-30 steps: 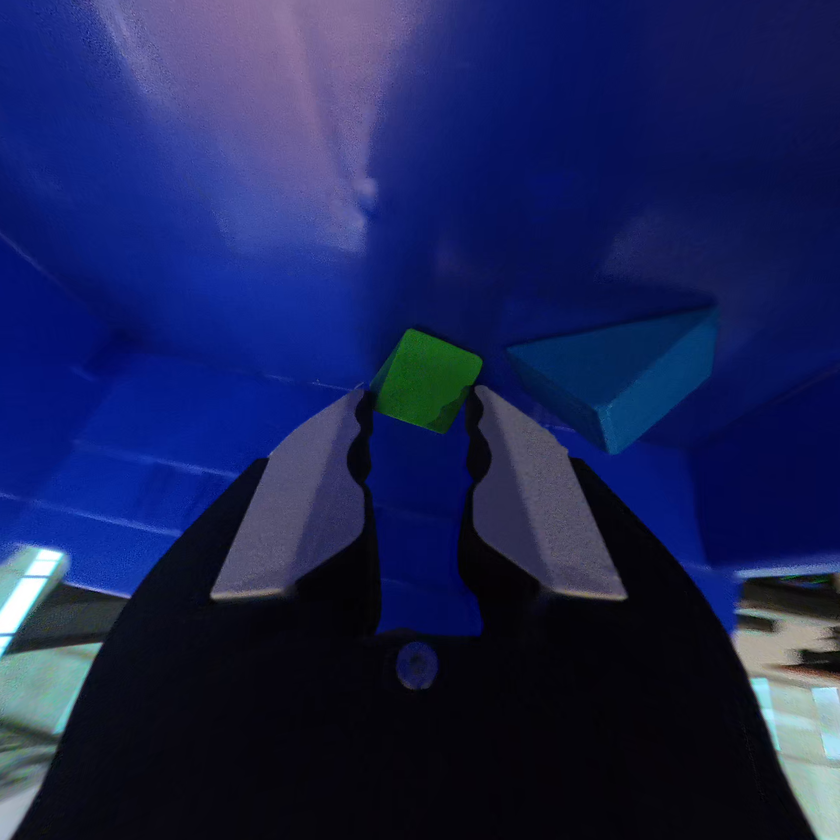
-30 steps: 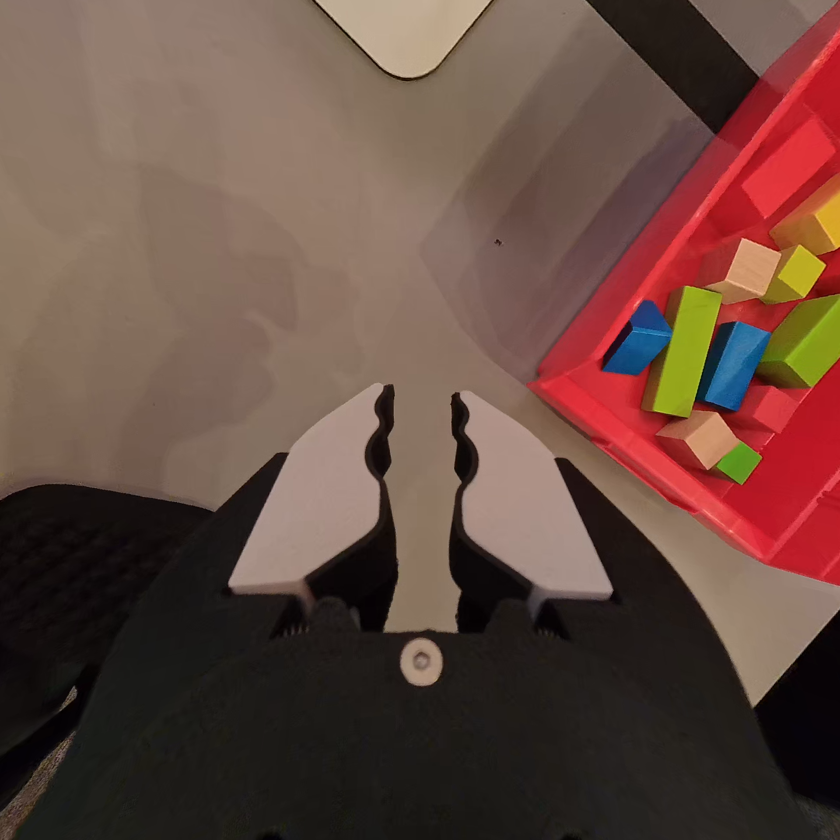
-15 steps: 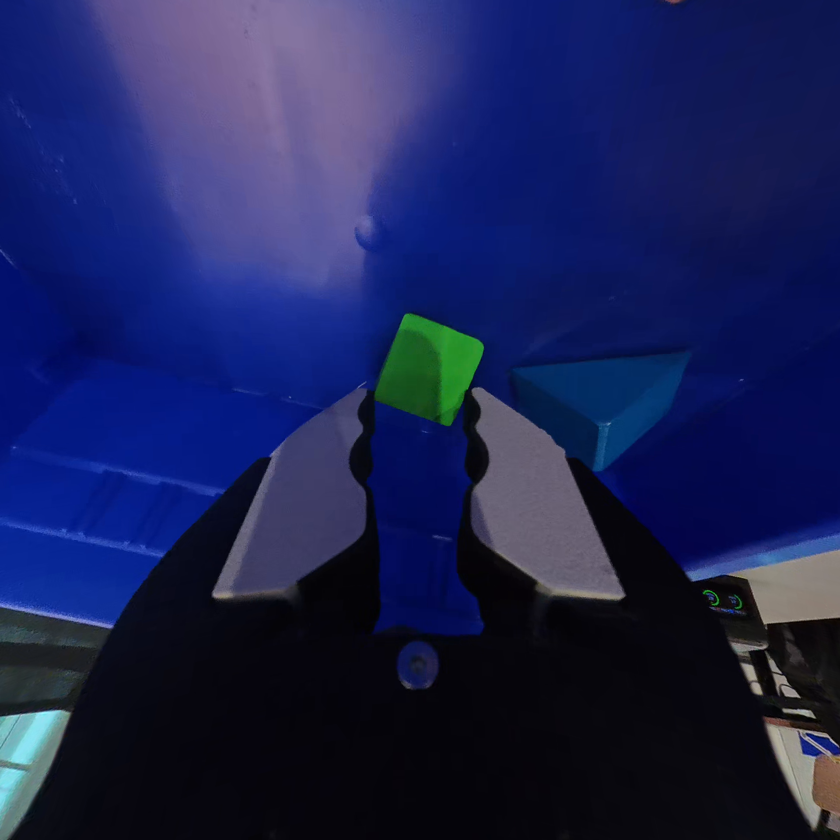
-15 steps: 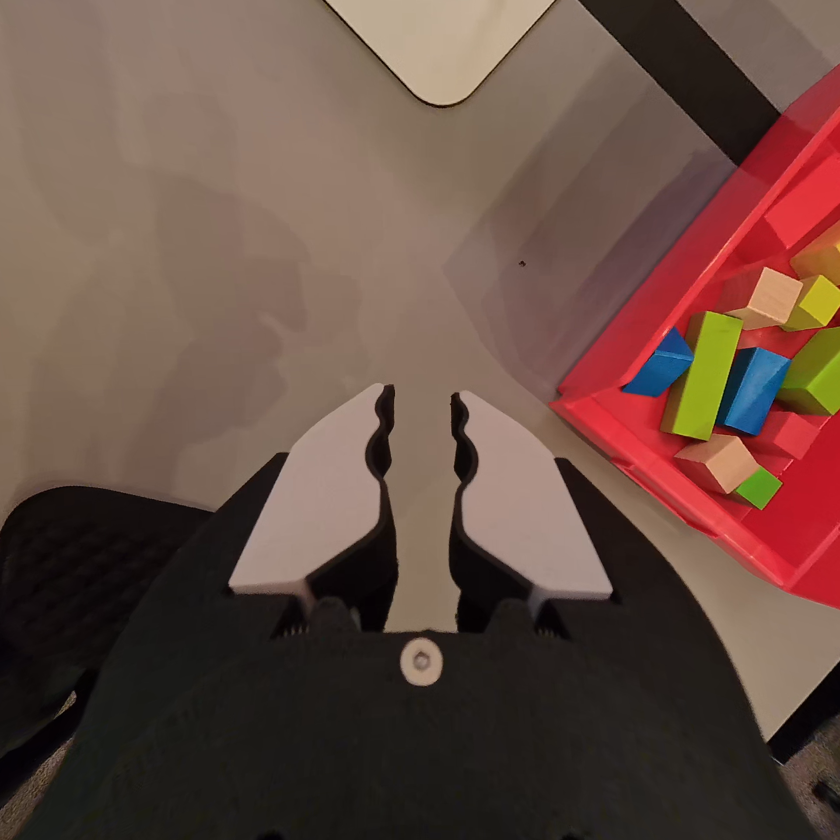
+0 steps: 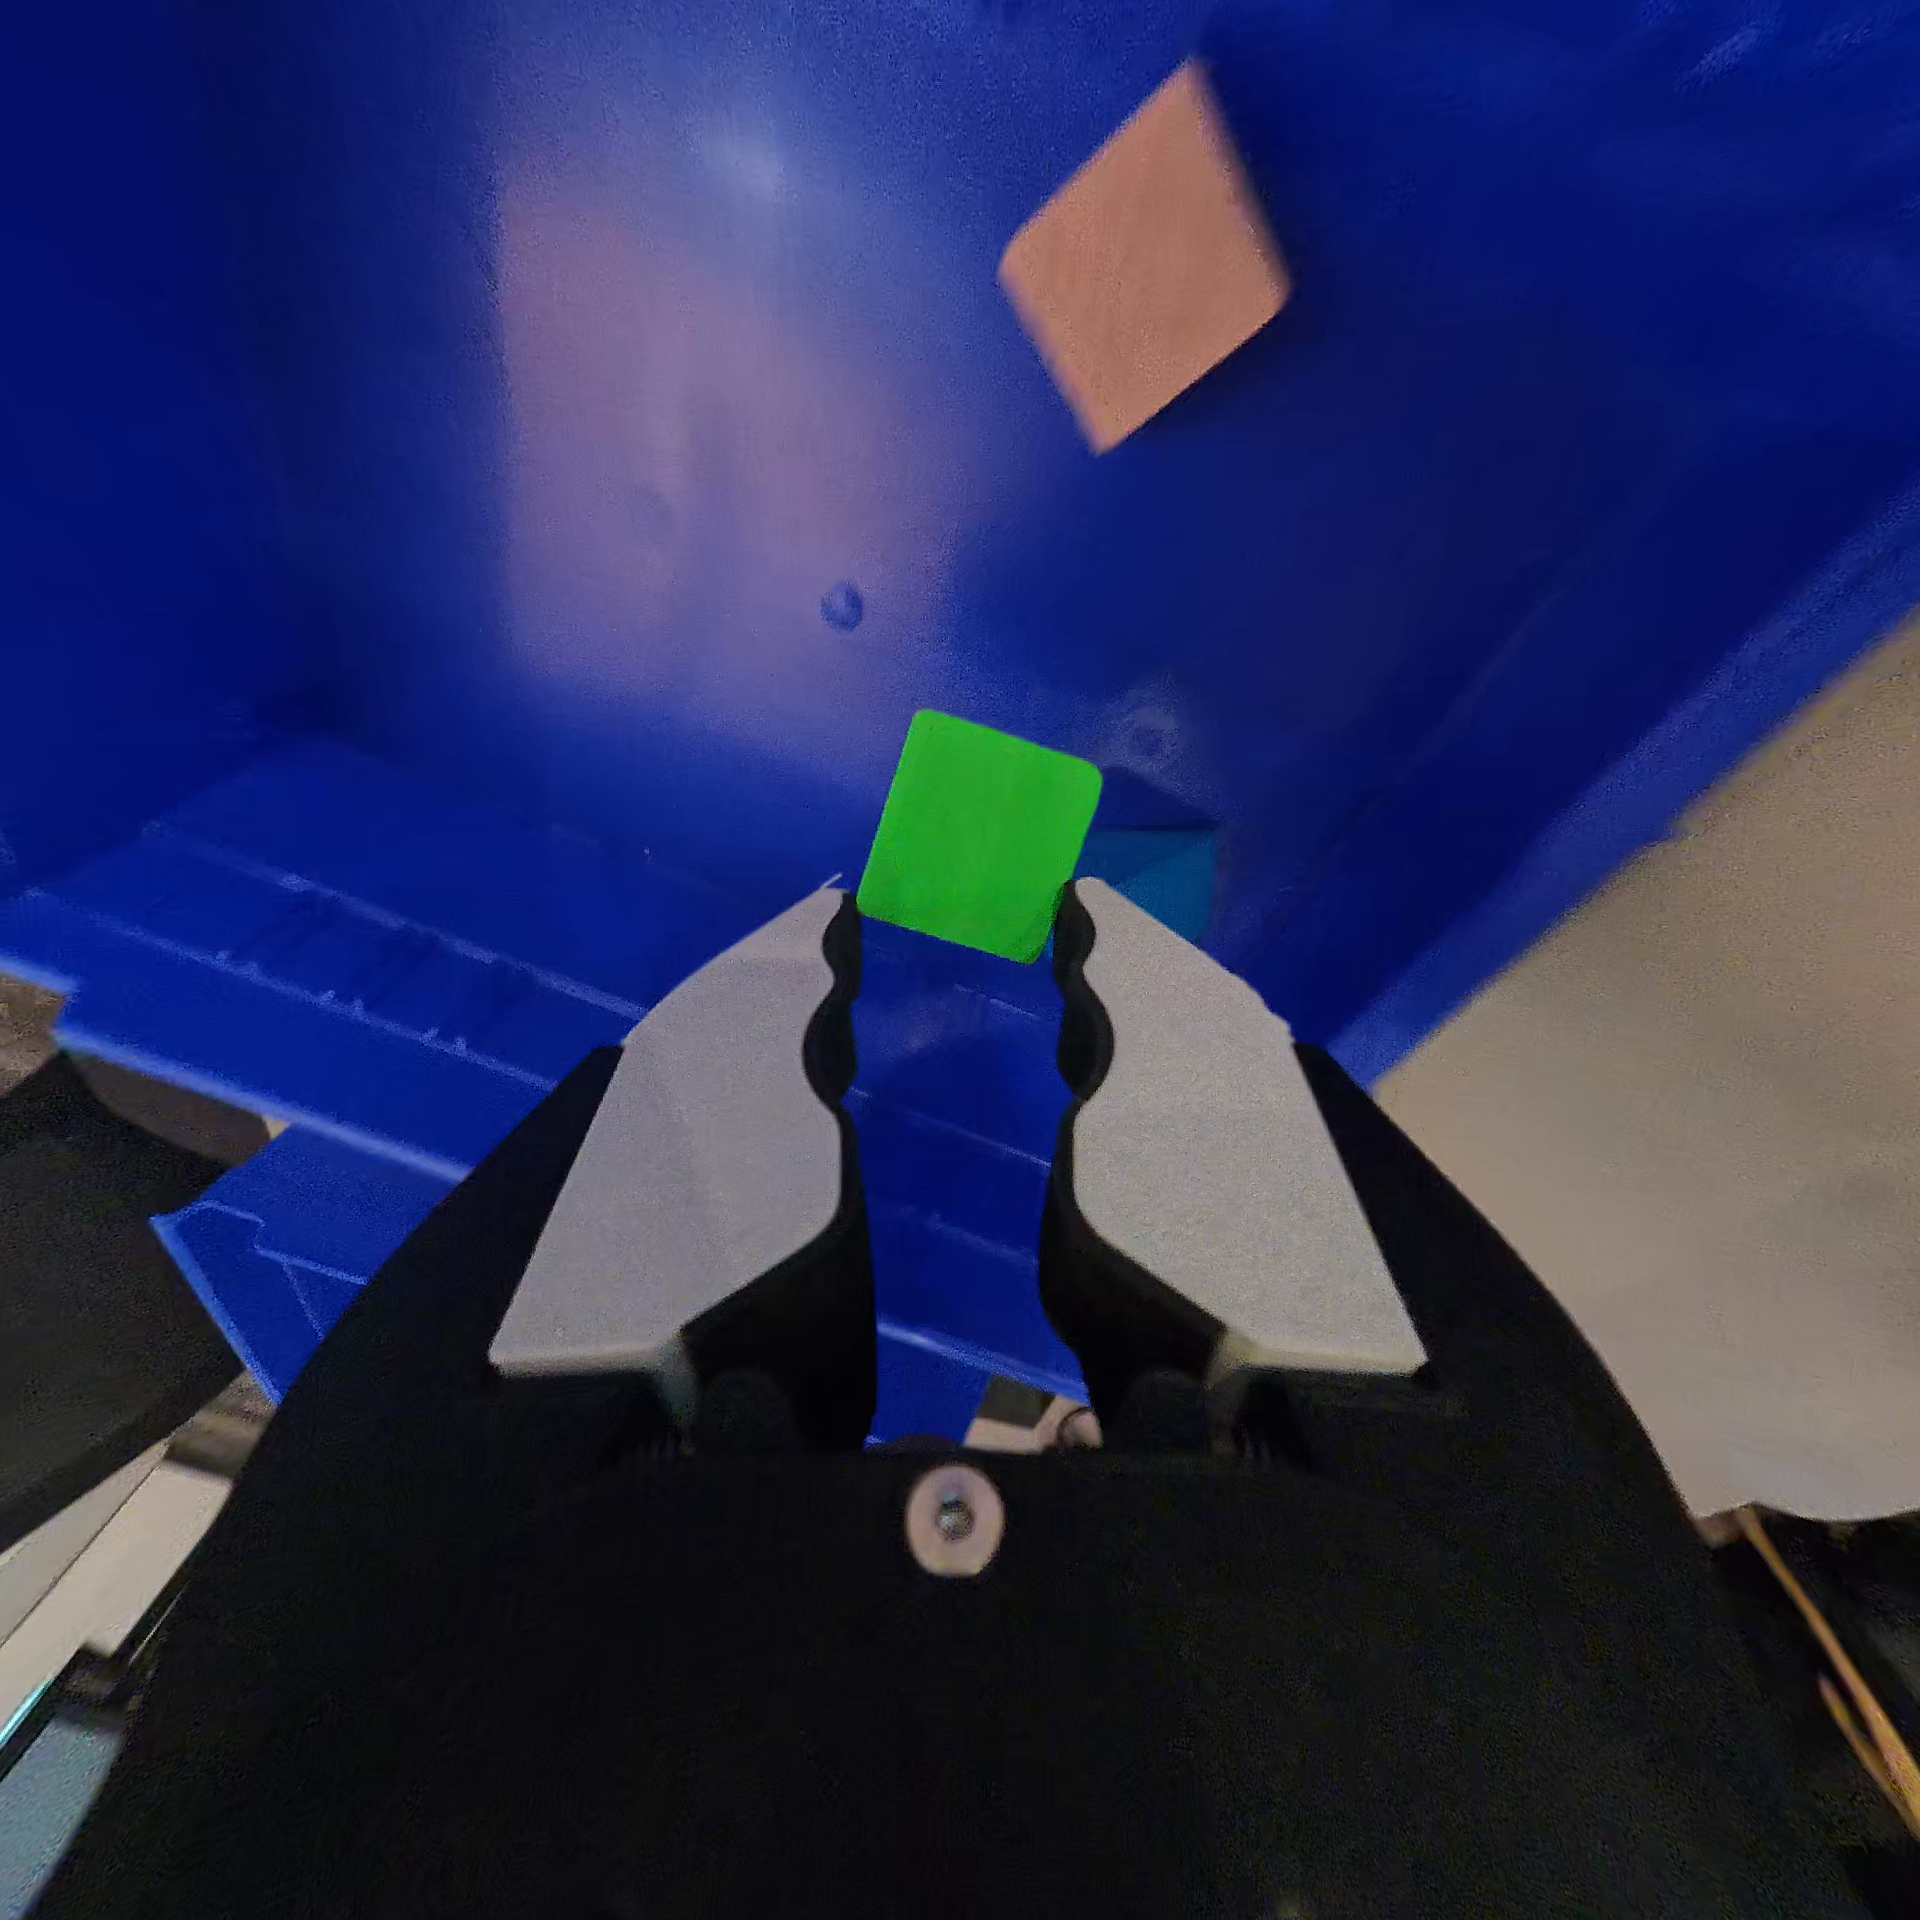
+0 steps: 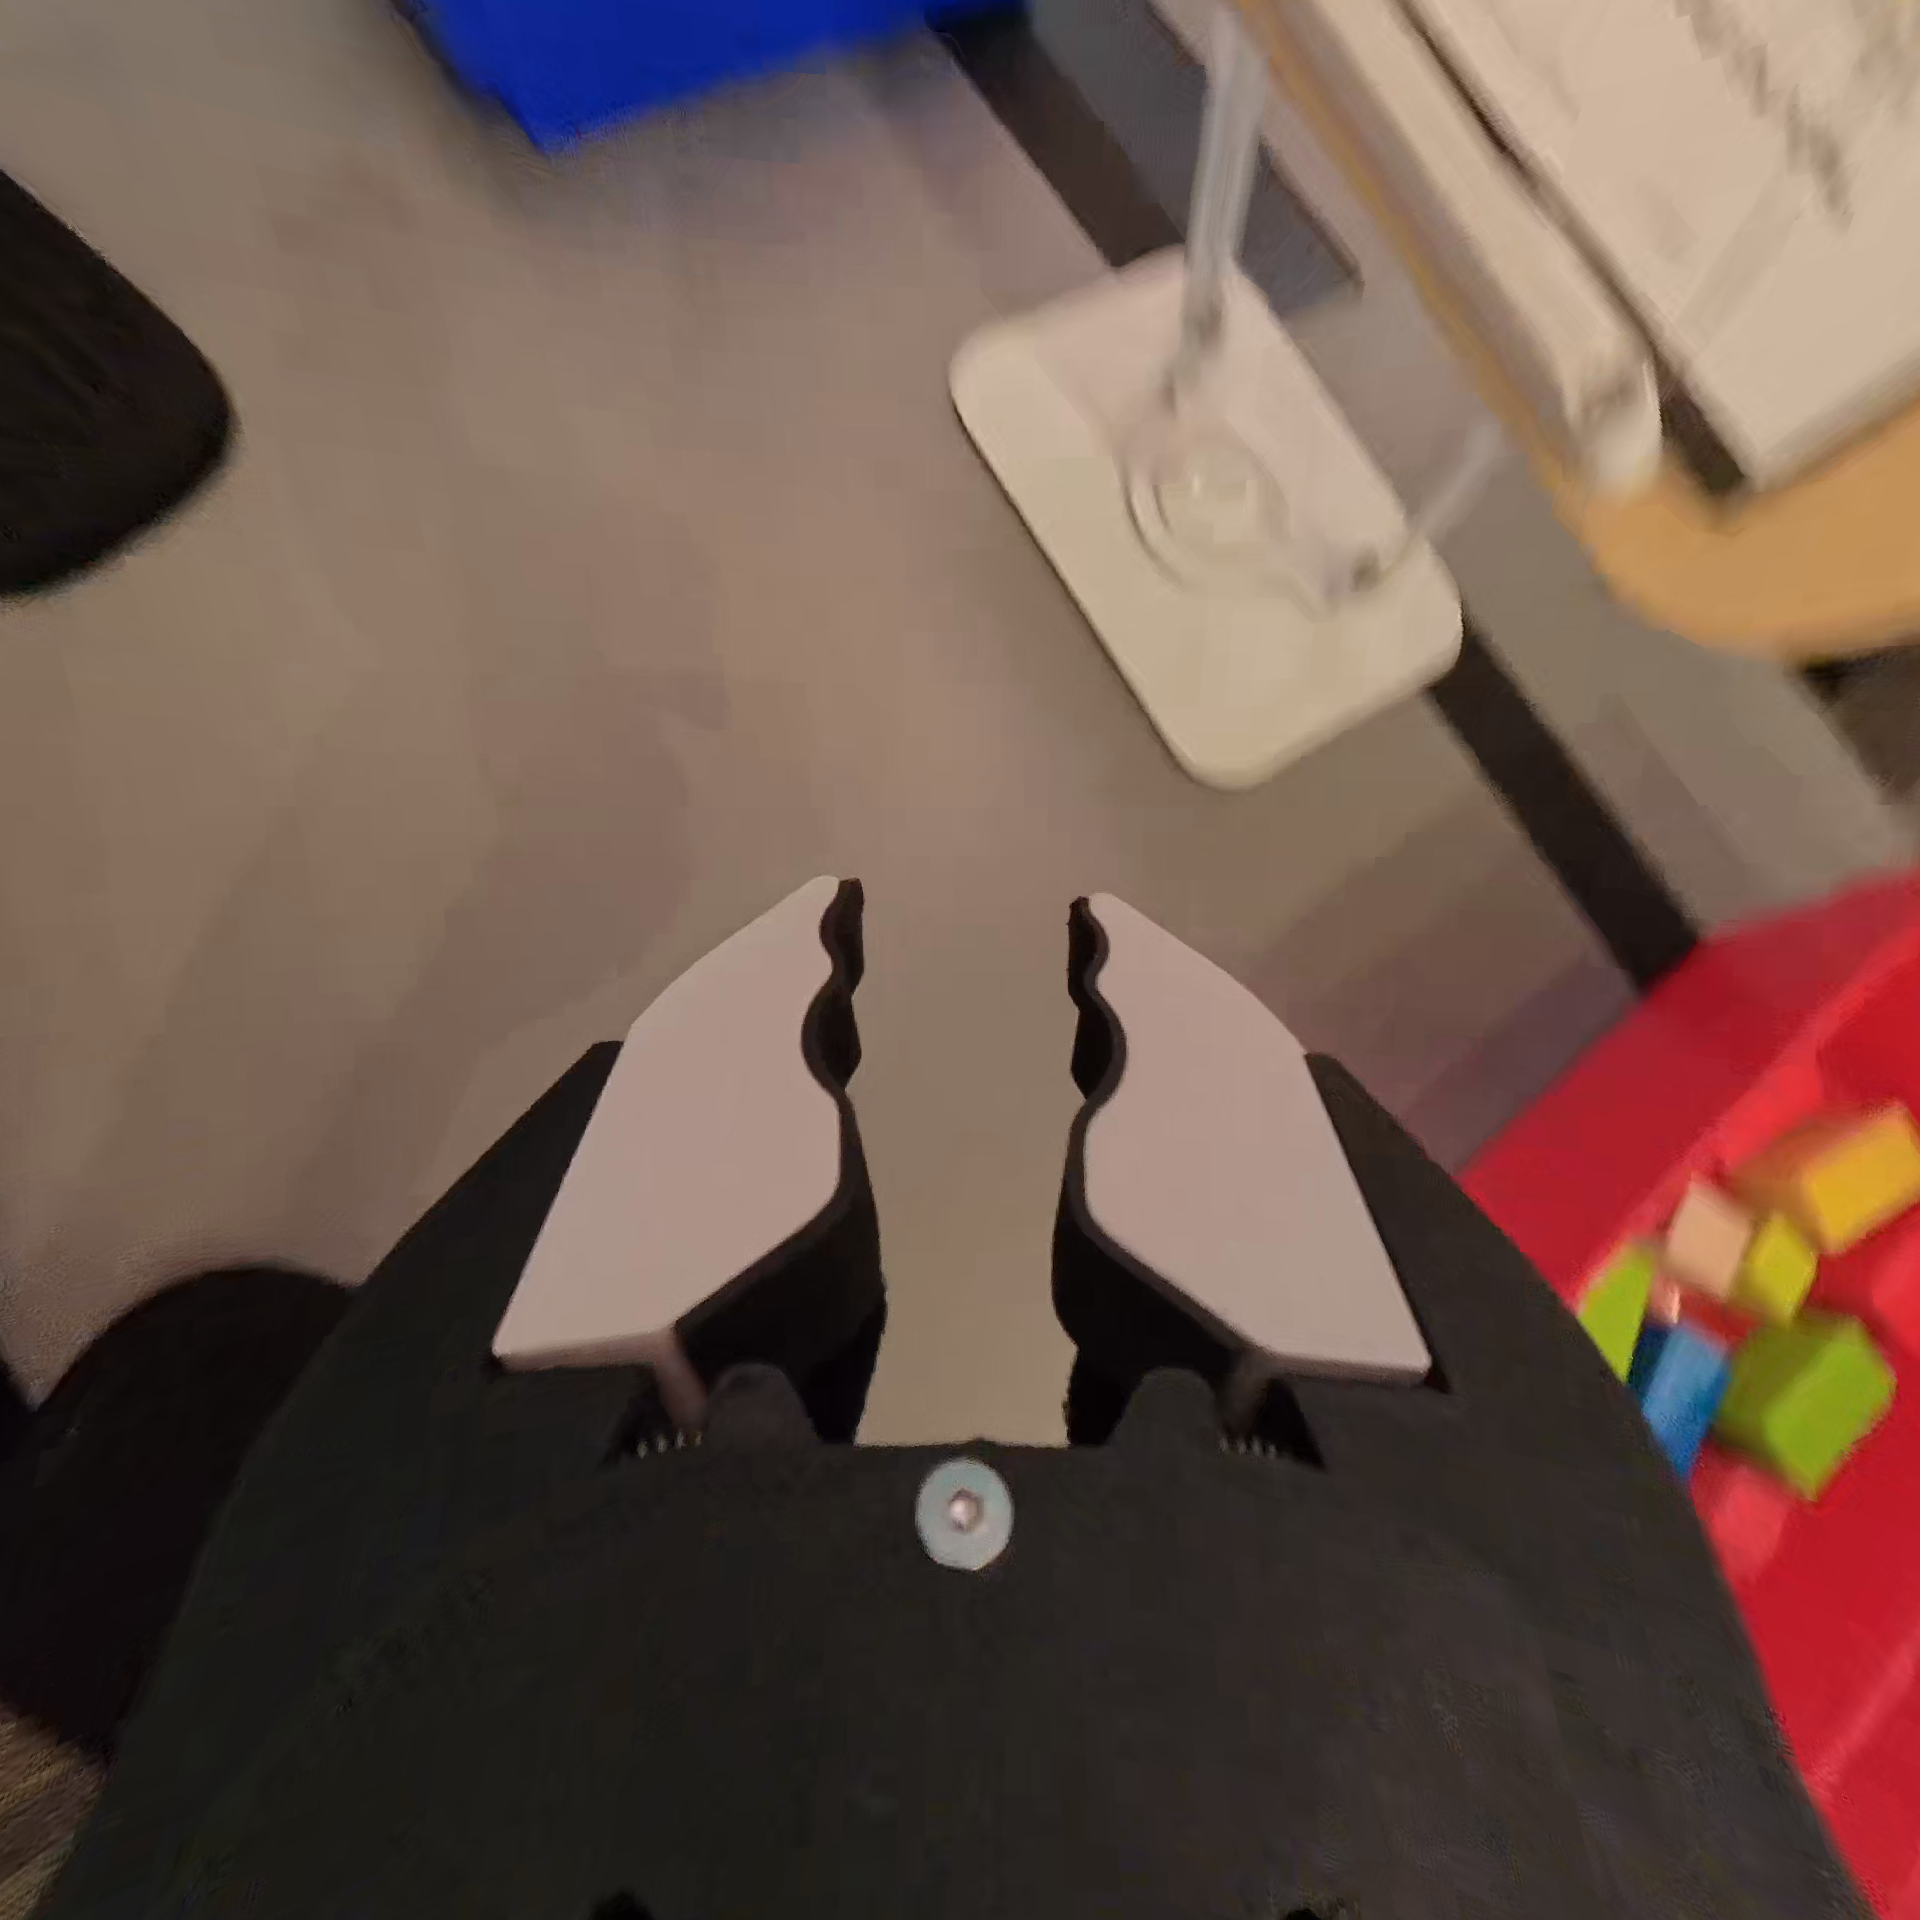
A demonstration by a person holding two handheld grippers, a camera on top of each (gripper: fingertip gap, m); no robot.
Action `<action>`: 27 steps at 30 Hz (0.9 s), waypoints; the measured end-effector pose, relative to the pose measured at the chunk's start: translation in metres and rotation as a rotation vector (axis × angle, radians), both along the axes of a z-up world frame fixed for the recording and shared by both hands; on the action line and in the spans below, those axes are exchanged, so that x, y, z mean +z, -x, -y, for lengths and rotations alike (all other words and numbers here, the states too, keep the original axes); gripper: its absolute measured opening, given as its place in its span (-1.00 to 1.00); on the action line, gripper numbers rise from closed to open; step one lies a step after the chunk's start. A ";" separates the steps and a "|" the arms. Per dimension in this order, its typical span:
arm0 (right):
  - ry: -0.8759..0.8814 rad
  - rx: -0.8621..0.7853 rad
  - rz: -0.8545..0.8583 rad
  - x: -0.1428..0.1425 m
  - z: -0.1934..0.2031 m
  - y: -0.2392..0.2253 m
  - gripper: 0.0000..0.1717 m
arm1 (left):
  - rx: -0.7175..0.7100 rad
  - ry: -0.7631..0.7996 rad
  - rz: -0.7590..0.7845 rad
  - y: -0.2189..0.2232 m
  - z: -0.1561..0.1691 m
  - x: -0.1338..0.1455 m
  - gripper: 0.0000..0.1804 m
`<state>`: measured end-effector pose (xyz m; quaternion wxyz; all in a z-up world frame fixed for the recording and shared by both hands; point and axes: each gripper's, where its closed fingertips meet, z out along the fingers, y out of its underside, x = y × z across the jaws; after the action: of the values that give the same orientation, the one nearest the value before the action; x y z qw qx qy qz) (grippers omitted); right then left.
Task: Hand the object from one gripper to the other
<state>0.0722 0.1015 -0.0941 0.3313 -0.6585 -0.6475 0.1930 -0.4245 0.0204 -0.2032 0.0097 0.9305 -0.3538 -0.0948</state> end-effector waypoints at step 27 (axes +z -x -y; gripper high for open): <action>-0.089 0.367 -0.312 0.049 0.075 0.187 -0.64 | -0.411 -0.230 0.194 -0.296 -0.007 0.145 -0.60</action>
<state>-0.1148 0.0269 -0.0453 0.4152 -0.4771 -0.7052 0.3206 -0.1290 0.0275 -0.0580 -0.1497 0.8388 -0.5215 -0.0448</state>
